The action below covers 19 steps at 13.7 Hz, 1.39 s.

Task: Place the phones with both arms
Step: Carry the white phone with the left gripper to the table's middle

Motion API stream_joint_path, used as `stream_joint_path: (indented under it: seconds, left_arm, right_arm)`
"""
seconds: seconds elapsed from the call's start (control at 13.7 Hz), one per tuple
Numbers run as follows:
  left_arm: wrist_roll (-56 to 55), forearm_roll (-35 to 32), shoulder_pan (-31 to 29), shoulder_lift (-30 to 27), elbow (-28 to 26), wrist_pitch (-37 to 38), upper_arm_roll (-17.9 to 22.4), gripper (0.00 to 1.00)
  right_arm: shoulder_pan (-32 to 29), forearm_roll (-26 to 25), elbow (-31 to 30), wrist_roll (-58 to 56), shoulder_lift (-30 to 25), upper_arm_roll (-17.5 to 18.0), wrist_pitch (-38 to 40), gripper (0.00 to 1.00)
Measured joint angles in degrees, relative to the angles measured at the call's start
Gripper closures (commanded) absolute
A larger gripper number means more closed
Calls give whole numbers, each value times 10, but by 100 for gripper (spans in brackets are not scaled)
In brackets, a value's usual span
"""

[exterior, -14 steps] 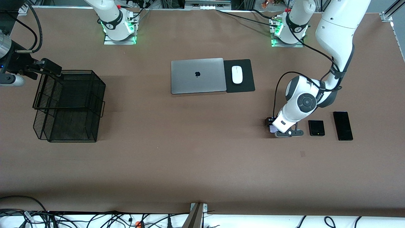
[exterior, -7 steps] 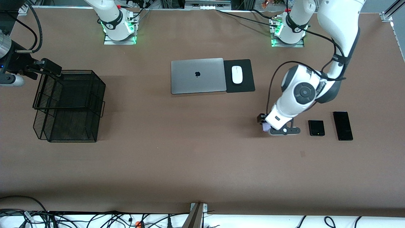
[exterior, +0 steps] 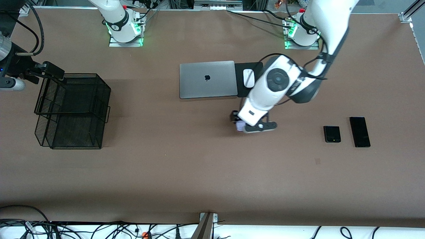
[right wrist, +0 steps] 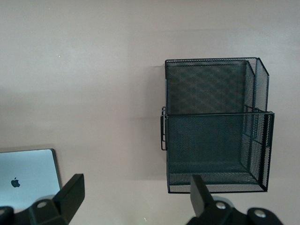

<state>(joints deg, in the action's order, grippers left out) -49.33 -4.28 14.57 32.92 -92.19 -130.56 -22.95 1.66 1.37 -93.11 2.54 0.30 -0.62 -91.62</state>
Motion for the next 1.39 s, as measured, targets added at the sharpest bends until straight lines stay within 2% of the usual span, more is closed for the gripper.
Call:
stream_joint_path:
  seconds: [0.22,0.51,0.88,1.1,1.39]
  left_arm:
    - [-80,0,74,70,86,0,1,100]
    - [-133,0,160,149,183,-2,12,100]
    - [-191,0,282,241,312,-14,111,100]
    - [-190,0,292,278,339,-25,135,100]
    - [-170,0,294,304,342,-45,152,100]
  right_arm:
    - [0,0,0,0,0,0,0,0]
    - [0,0,0,0,0,-1,0,0]
    - [0,0,0,0,1,-2,-6,0]
    - [0,0,0,0,1,-2,-7,0]
    - [0,0,0,0,2,-2,-8,0]
